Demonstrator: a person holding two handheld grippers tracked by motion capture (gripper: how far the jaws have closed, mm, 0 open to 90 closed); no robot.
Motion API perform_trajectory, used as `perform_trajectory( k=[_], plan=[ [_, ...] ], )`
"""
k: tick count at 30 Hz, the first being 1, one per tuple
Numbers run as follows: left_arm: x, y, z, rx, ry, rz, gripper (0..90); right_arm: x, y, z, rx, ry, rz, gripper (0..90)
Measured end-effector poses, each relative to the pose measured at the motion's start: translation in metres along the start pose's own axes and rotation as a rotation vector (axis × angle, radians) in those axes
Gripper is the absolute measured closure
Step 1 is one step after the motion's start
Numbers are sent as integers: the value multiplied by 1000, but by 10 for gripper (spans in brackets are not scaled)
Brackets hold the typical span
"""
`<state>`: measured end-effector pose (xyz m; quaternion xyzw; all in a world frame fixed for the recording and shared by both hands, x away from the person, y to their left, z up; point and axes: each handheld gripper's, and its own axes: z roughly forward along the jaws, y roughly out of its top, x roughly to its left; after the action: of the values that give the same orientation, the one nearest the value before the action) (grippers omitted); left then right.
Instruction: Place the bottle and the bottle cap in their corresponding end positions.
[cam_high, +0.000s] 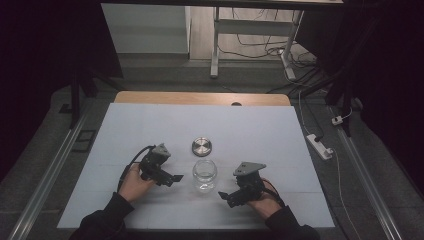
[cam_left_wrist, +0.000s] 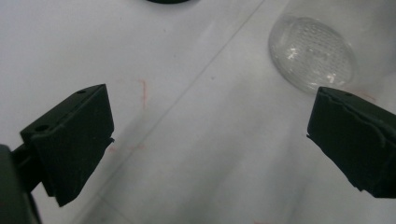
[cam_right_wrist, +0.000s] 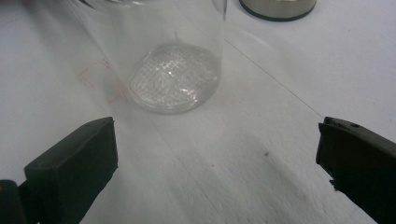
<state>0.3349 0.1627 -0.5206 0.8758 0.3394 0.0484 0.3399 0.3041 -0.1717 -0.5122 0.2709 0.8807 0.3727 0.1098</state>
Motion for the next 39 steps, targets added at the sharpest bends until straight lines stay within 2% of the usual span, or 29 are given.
perform_trajectory(
  k=[18, 23, 30, 36, 39],
  plan=[
    [-11, -46, -30, 34, 48, -63, 15, -5, -20, -24, 15, -44, 49, 0],
    [-14, -58, -41, 18, 73, -90, 15, -7, -26, -33, 16, -62, 62, 0],
    [-20, -72, -53, 19, 108, -107, 14, -12, -34, -46, 10, -80, 101, 0],
    [-23, -83, -63, 7, 133, -131, 14, -14, -41, -55, -6, -72, 148, 0],
    [-24, -90, -68, 2, 148, -143, 14, -15, -45, -60, -7, -89, 162, 0]
  ],
)
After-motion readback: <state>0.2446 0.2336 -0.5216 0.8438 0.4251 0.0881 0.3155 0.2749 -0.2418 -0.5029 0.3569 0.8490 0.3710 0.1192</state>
